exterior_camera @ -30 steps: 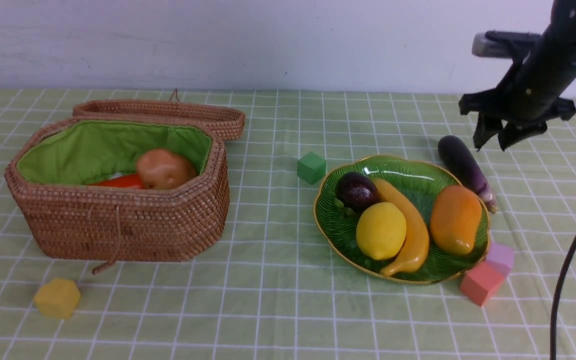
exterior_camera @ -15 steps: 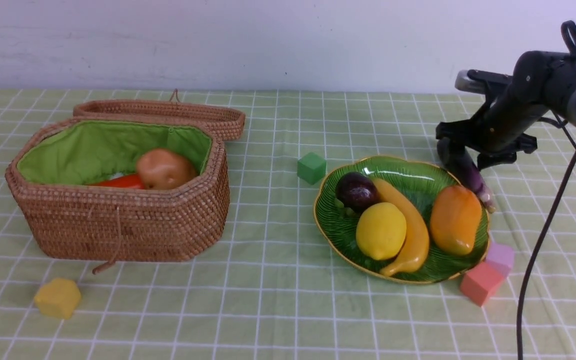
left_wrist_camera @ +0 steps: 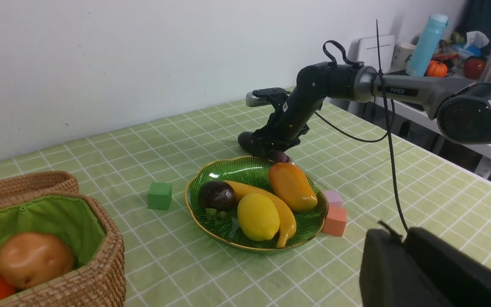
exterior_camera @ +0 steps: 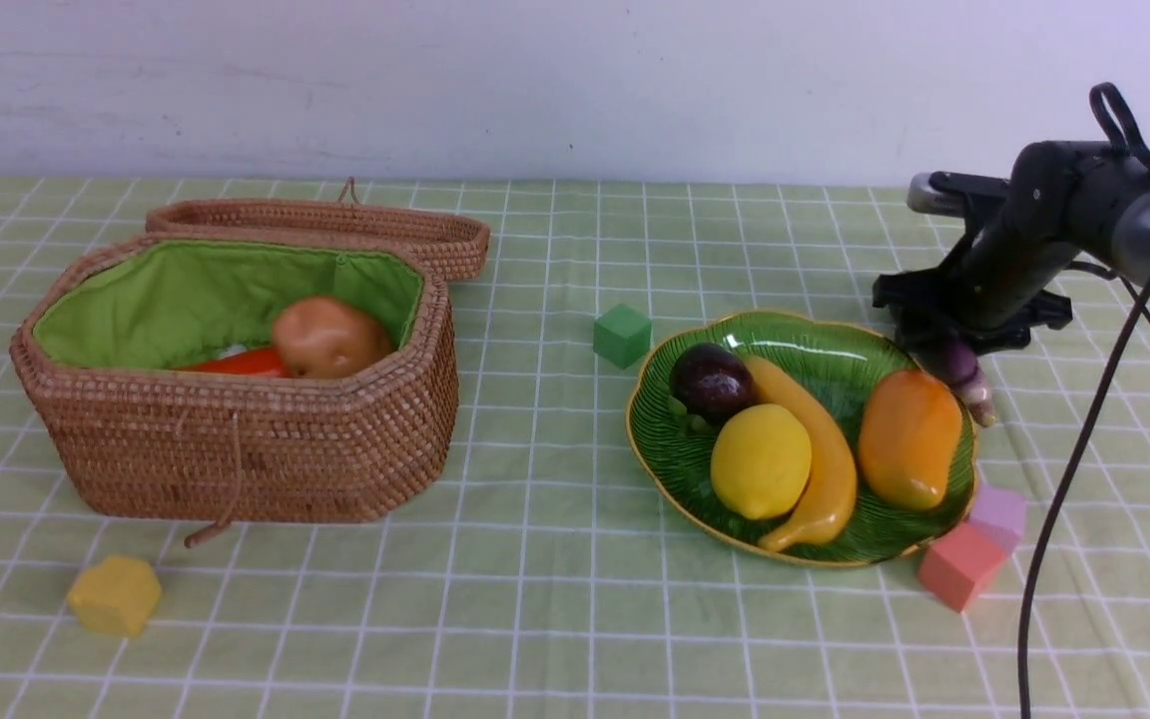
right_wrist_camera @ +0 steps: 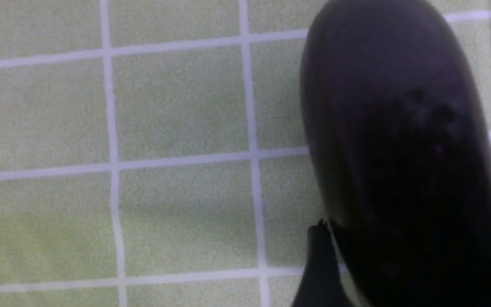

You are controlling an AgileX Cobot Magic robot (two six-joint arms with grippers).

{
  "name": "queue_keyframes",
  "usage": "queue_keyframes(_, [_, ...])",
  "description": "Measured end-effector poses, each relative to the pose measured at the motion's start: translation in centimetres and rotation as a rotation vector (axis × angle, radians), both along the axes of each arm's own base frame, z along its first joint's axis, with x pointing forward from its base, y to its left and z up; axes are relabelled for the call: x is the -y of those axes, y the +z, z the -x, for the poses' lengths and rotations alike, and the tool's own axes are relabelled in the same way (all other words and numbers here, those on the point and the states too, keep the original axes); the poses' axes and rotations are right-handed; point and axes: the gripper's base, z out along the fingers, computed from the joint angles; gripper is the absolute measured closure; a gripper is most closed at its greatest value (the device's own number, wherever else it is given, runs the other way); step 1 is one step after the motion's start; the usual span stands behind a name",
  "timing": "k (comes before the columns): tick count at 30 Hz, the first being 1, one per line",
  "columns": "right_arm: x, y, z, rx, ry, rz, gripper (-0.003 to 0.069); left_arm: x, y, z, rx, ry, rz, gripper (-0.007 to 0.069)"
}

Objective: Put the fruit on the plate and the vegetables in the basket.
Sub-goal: Grab an eggplant with your right arm and place it in the basket on the left.

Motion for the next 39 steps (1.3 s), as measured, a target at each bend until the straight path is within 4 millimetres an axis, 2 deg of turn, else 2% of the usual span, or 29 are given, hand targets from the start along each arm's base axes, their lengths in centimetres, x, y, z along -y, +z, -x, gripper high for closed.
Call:
queue_keyframes(4, [0.0, 0.0, 0.0, 0.001, 0.000, 0.001, 0.0288, 0.0, 0.0, 0.0, -0.001, 0.000, 0.001, 0.0571])
queue_keyframes(8, [0.0, 0.2, 0.0, 0.002, 0.001, 0.001, 0.0288, 0.0, 0.0, 0.0, -0.001, 0.000, 0.001, 0.0572])
queue_keyframes(10, [0.0, 0.9, 0.1, 0.003, 0.005, 0.003, 0.0288, 0.0, 0.0, 0.0, -0.001, 0.000, 0.000, 0.0572])
queue_keyframes(13, [0.0, 3.5, 0.5, 0.026, 0.014, 0.005, 0.0288, 0.0, 0.0, 0.0, -0.001, 0.000, 0.000, 0.0572])
queue_keyframes(18, [-1.1, 10.4, 2.9, 0.055, 0.113, 0.028, 0.0288, 0.0, 0.0, 0.0, -0.001, 0.000, -0.002, 0.0572])
queue_keyframes(20, [-2.6, 13.3, 4.4, 0.068, 0.170, 0.012, 0.0288, 0.0, 0.0, 0.0, 0.004, 0.005, -0.008, 0.0572])
queue_keyframes(22, [-4.4, 15.3, 5.5, 0.091, 0.224, -0.010, 0.0288, -0.1, 0.0, -0.1, 0.011, 0.012, -0.016, 0.0572])
queue_keyframes(26, [-9.8, 19.0, 8.0, 0.186, 0.382, -0.048, 0.0288, -0.1, 0.0, -0.1, 0.018, 0.018, -0.024, 0.0572])
queue_keyframes(29, [-13.0, 20.2, 9.2, 0.236, 0.457, -0.067, 0.0288, -0.2, 0.0, -0.1, 0.020, 0.020, -0.026, 0.0572])
queue_keyframes(39, [-21.1, 20.8, 11.8, 0.333, 0.617, -0.108, 0.0288, -0.4, 0.0, -0.3, 0.044, 0.045, -0.051, 0.0568])
